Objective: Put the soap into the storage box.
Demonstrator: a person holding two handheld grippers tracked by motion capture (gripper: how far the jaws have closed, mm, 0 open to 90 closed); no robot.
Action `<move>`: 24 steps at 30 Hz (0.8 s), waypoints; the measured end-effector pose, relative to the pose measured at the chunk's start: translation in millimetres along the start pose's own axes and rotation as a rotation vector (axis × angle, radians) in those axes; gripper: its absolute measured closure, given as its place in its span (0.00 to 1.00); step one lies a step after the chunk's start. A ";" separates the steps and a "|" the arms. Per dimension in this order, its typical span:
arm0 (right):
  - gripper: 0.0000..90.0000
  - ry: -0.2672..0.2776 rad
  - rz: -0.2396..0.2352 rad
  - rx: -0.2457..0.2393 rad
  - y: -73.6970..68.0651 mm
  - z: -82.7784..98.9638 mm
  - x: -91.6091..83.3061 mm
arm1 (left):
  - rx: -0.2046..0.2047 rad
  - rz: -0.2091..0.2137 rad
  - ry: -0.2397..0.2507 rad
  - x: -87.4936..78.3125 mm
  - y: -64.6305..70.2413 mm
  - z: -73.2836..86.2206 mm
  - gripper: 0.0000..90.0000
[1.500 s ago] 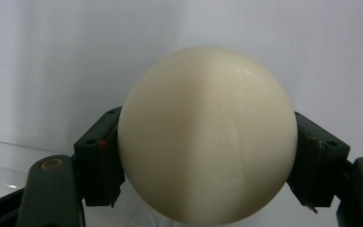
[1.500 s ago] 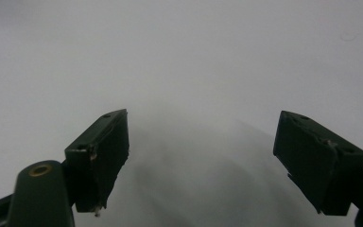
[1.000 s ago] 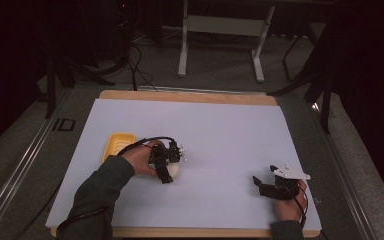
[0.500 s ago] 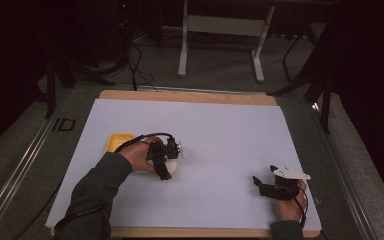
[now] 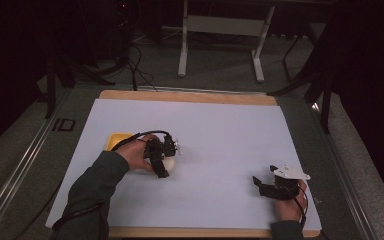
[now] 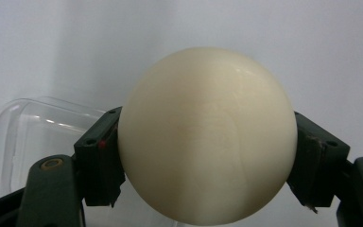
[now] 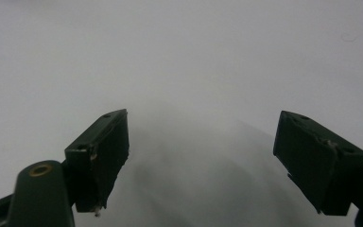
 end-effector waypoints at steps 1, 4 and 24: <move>0.21 0.000 0.000 -0.001 0.0 0.0 0.0 | -0.002 0.000 0.000 -0.3 -0.2 0.3 0.28; 0.21 0.001 0.000 0.000 0.0 0.0 -0.1 | -0.007 0.001 0.005 -0.6 -0.5 1.0 0.28; 0.21 0.000 0.001 -0.005 -0.2 0.0 -0.1 | -0.036 -0.015 0.007 -5.7 -7.6 11.7 0.28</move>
Point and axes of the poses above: each handheld gripper's, and its own axes: x roughly forward along the jaws, z roughly out of its underside, y roughly to its right, the point moved 2 cm from there along x, roughly forward along the jaws, and after that the axes turned 3 degrees about -y, right-handed, at the moved point
